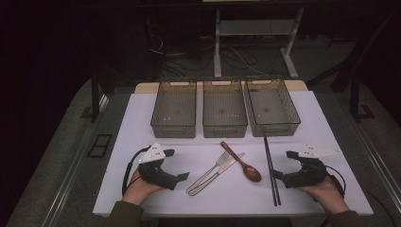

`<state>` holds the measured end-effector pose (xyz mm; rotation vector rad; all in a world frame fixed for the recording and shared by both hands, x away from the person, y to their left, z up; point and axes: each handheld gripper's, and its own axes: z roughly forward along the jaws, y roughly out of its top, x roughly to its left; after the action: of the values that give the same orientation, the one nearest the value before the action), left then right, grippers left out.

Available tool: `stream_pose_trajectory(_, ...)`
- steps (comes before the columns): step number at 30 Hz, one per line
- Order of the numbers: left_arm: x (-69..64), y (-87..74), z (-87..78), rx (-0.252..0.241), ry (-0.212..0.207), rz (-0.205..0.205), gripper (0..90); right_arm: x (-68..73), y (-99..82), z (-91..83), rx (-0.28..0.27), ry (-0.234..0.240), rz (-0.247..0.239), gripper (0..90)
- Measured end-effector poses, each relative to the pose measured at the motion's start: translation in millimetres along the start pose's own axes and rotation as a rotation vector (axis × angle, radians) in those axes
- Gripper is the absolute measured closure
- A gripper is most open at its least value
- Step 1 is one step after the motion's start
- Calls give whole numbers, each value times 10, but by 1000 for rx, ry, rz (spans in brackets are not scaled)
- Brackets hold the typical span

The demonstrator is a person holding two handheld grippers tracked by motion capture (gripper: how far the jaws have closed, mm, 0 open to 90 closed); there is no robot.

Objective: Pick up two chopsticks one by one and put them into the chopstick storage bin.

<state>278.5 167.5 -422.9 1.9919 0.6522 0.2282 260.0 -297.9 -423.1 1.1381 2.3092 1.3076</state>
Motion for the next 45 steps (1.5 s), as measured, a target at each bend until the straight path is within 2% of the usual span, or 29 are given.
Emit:
stream_pose_trajectory(8, -10, 1, 3, 4, 0, 6, 0, -23, 96, 23, 11, -56, -3, 23)
stream_pose_trajectory(18, 0, 1, 22, 7, -4, 6, 0, -94, 173, 143, 31, -83, 14, 24)
stream_pose_trajectory(21, -6, 4, 24, 4, -1, 5, 0, -114, 200, 166, 31, -71, 10, 79)
stream_pose_trajectory(26, -8, 7, 27, 2, 0, 5, 0, -145, 243, 226, 34, -89, 14, 83)
stream_pose_trajectory(27, -6, 7, 29, 2, 0, 5, 0, -152, 251, 239, 37, -86, 16, 140)
stream_pose_trajectory(28, -6, 7, 29, 2, -1, 2, 0, -160, 258, 246, 33, -81, 11, 162)
stream_pose_trajectory(32, -7, 9, 28, 3, -8, 0, 0, -186, 299, 304, 47, -74, 15, 167)
stream_pose_trajectory(34, -9, 8, 29, 2, -8, 1, 0, -204, 318, 334, 53, -71, 21, 220)
stream_pose_trajectory(39, -16, 9, 23, 1, -7, -2, 0, -250, 362, 405, 65, -83, 29, 265)
stream_pose_trajectory(40, -16, 8, 24, 0, -7, -2, 0, -267, 382, 431, 64, -91, 29, 303)
stream_pose_trajectory(45, -15, 7, 21, -5, -8, -10, 0, -301, 426, 487, 70, -92, 45, 371)
